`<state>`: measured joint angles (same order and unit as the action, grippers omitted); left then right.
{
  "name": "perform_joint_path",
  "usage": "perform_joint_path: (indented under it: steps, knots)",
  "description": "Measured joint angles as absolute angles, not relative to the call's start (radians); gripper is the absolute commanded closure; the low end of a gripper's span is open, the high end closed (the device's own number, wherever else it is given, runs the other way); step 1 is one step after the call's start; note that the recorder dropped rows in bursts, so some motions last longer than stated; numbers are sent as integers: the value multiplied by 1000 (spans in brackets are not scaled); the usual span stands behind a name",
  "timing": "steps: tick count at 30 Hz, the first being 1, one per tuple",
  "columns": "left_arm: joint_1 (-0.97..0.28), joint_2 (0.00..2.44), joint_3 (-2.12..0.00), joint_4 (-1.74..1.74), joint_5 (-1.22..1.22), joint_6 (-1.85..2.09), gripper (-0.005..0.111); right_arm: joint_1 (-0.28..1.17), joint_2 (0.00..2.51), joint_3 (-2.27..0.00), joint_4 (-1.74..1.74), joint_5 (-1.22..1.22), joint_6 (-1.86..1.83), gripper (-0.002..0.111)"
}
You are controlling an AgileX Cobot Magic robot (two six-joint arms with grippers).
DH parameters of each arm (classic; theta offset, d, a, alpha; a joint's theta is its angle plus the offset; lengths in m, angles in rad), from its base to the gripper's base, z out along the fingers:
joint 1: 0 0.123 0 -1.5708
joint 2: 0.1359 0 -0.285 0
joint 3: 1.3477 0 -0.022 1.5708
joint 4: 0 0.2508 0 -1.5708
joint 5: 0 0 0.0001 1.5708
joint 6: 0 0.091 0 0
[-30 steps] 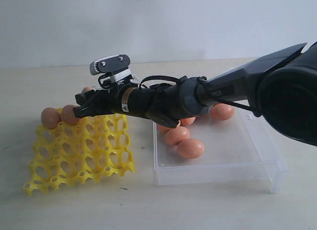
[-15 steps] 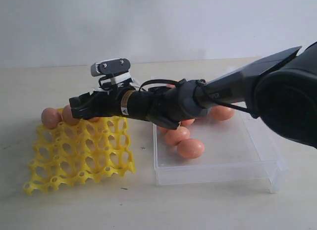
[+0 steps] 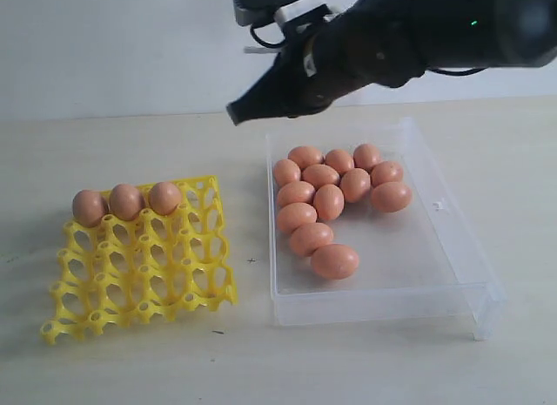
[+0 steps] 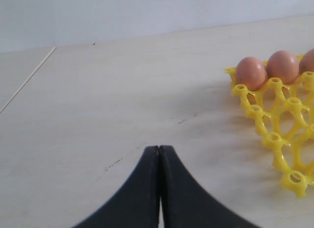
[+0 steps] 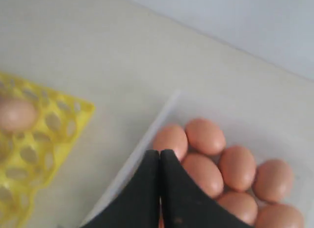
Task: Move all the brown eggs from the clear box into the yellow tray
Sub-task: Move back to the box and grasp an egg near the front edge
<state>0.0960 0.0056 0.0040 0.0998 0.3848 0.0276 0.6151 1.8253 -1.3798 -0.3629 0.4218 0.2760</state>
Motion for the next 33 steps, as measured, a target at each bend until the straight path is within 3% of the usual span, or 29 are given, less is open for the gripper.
perform_joint_path:
  steps: [4,9,14,33]
  knots:
    - [96,6,4,100,385,28,107,589,1792,-1373,-177,632,-28,101]
    - [96,6,4,100,385,28,107,581,1786,-1370,-34,850,-381,75]
    - [96,6,4,100,385,28,107,581,1786,-1350,6,916,-532,50]
    - [96,6,4,100,385,28,107,581,1898,-1274,58,892,-610,47]
